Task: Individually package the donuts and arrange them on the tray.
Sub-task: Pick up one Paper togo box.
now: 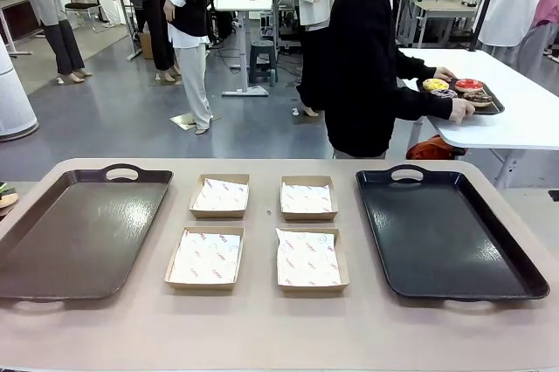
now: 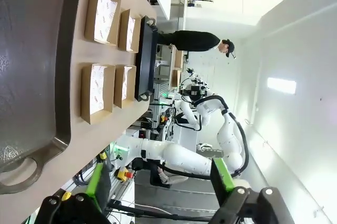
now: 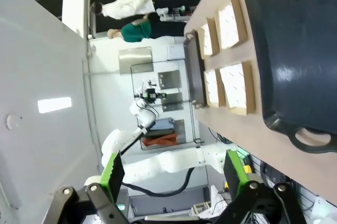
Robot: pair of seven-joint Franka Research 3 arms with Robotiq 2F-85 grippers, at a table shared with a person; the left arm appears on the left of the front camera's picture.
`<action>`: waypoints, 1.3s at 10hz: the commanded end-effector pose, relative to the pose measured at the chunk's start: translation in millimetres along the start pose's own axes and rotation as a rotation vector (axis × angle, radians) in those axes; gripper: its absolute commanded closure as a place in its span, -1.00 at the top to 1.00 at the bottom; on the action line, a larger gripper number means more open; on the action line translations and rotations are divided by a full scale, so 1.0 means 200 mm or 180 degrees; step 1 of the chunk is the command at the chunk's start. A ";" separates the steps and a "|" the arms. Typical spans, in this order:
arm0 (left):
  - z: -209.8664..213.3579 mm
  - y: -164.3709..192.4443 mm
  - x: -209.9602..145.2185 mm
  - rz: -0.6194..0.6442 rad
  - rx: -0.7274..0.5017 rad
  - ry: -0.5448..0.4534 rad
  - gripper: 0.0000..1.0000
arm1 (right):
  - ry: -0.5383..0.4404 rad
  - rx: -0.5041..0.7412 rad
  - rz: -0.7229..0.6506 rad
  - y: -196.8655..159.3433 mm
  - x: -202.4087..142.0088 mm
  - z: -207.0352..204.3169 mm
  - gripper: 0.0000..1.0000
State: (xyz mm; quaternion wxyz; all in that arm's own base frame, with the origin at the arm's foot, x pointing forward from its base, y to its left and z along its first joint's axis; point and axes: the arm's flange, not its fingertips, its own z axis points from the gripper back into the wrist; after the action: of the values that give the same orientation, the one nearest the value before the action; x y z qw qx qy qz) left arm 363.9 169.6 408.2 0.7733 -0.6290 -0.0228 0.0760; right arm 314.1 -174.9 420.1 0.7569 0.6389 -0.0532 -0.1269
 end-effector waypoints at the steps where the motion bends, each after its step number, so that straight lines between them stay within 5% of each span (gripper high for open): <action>1: 0.01 0.01 0.02 -0.0103 0.0020 0.0067 1.00 | 0.0180 -0.0095 0.0066 0.01 -0.01 0.01 1.00; 13: 0.01 0.00 0.00 -0.0005 0.0005 -0.0001 1.00 | 0.0072 -0.0051 0.0001 0.00 -0.01 -0.01 1.00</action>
State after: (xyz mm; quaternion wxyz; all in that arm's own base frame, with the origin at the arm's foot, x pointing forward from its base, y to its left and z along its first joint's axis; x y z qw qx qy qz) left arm 364.3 170.2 407.5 0.7771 -0.6249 -0.0226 0.0718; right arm 311.8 -172.6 419.4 0.7654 0.6314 -0.0389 -0.1181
